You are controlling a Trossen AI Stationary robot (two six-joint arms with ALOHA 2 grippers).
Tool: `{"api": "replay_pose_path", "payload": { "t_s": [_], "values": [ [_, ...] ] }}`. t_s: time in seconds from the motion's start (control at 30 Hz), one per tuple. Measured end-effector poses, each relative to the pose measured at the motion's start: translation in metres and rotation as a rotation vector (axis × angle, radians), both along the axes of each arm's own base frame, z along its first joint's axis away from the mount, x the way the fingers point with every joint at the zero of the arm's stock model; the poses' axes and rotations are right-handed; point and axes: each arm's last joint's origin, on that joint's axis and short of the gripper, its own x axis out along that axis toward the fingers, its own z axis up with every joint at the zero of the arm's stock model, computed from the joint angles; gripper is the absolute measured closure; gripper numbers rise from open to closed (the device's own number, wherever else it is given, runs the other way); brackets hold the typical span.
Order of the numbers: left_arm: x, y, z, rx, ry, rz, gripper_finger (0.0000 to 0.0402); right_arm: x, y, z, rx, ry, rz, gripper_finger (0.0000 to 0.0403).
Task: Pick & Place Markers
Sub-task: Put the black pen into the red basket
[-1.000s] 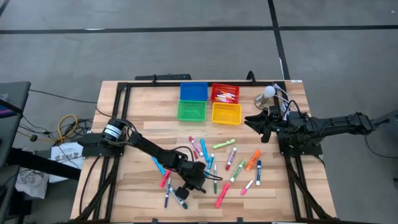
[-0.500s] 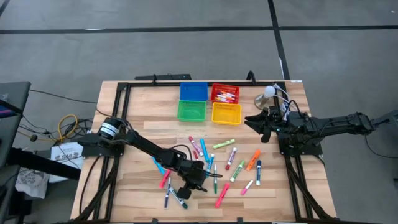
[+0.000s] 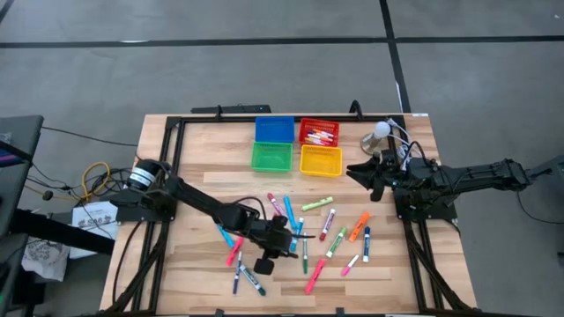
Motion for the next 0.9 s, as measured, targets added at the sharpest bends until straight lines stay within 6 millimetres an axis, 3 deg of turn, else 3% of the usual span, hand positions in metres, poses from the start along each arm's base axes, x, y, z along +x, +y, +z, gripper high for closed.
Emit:
{"api": "replay_pose_path", "payload": {
  "t_s": [0.23, 0.43, 0.6, 0.9],
  "values": [
    [0.008, 0.025, 0.007, 0.008, -0.022, 0.080, 0.0350, 0.000, 0.000, 0.001, 0.095, -0.028, -0.003, 0.0273],
    [0.014, 0.061, 0.026, 0.002, -0.078, 0.215, 0.0348, 0.000, 0.001, 0.008, 0.101, -0.097, 0.040, 0.0273],
    [0.013, 0.099, 0.064, -0.041, -0.217, 0.386, 0.0348, 0.001, 0.005, 0.010, 0.098, -0.107, 0.183, 0.0273],
    [-0.002, 0.164, 0.149, -0.182, -0.685, 0.584, 0.0346, 0.017, 0.006, 0.009, 0.023, -0.116, 0.165, 0.0271]
  ]
}}
